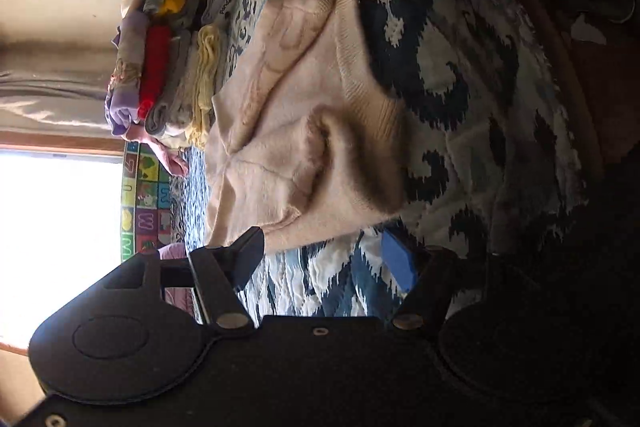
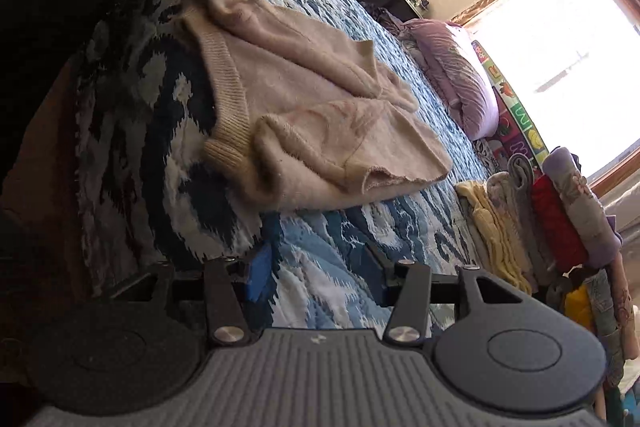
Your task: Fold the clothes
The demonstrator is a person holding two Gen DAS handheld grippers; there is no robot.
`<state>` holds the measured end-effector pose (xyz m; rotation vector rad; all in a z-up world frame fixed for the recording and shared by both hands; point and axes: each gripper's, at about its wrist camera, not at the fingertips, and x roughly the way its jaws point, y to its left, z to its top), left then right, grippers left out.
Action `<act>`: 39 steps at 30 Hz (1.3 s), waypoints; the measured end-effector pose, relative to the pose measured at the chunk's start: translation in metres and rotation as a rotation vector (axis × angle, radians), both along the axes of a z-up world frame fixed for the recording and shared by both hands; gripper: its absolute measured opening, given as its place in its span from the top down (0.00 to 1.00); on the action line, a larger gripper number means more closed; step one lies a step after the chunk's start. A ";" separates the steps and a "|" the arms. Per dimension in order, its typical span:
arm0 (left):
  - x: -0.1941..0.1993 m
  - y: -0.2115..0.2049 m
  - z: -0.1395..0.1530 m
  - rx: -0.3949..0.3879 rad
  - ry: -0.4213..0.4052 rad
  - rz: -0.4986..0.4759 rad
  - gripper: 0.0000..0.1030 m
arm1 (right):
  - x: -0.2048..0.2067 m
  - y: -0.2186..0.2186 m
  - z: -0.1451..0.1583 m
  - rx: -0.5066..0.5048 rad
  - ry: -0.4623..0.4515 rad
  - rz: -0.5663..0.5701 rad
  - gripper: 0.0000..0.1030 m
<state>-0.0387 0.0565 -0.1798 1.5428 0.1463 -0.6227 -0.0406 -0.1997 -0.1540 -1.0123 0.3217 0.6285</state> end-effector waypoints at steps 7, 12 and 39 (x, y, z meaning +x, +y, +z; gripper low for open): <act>0.006 0.005 -0.011 -0.124 -0.099 -0.065 0.29 | -0.002 0.015 -0.016 0.009 -0.155 0.090 0.50; 0.013 0.000 -0.009 -0.113 -0.134 -0.126 0.29 | 0.003 0.010 -0.013 0.016 -0.252 0.131 0.42; -0.076 -0.039 0.070 -0.167 0.175 -0.090 0.80 | -0.038 -0.009 0.083 0.190 0.171 0.233 0.78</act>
